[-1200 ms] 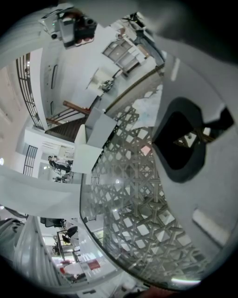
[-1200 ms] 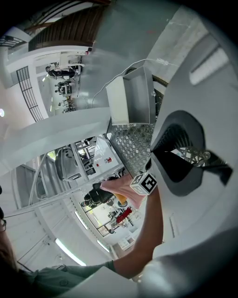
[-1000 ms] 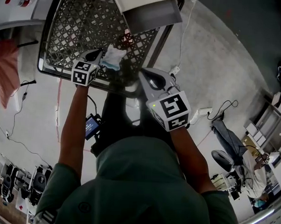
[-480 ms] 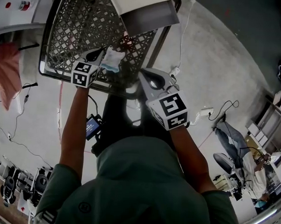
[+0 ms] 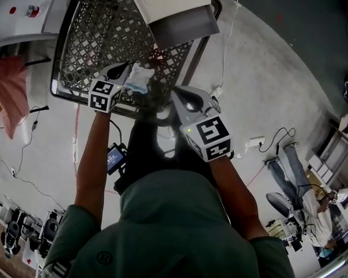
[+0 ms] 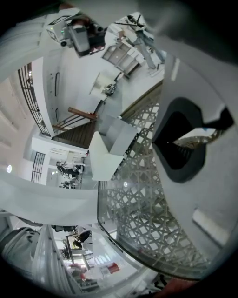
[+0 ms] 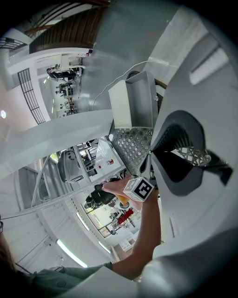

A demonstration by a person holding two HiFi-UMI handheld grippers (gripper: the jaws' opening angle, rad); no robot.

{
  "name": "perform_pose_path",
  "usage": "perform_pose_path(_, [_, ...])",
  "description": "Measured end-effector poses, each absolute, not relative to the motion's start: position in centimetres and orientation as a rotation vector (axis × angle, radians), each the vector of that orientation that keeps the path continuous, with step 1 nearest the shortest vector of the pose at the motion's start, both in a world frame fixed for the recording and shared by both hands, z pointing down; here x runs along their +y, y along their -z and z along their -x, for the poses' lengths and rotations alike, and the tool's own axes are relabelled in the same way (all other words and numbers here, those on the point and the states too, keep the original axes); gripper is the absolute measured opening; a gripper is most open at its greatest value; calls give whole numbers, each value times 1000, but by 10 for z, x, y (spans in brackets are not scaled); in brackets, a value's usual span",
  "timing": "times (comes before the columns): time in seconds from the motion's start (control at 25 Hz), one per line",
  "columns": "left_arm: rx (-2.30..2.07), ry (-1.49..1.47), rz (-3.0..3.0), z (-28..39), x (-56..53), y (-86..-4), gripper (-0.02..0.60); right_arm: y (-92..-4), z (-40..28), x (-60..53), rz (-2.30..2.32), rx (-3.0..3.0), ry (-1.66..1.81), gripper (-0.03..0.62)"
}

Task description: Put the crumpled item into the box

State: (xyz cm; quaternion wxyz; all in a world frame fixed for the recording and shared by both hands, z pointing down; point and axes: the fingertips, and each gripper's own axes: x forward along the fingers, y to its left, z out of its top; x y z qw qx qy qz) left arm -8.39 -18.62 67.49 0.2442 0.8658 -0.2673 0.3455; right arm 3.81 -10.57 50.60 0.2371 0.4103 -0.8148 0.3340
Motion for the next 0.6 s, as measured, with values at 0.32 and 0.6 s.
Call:
perform_pose_path(0.32, [-720,-929,-2381,81,-186,-659,2,-498,-39,-109,-1133,-2238,-890,6])
perform_pose_path(0.6, [-564,-1016,-2291,75,-161,-694,62,-497,-34,-109,-1131,-2239,-885,6])
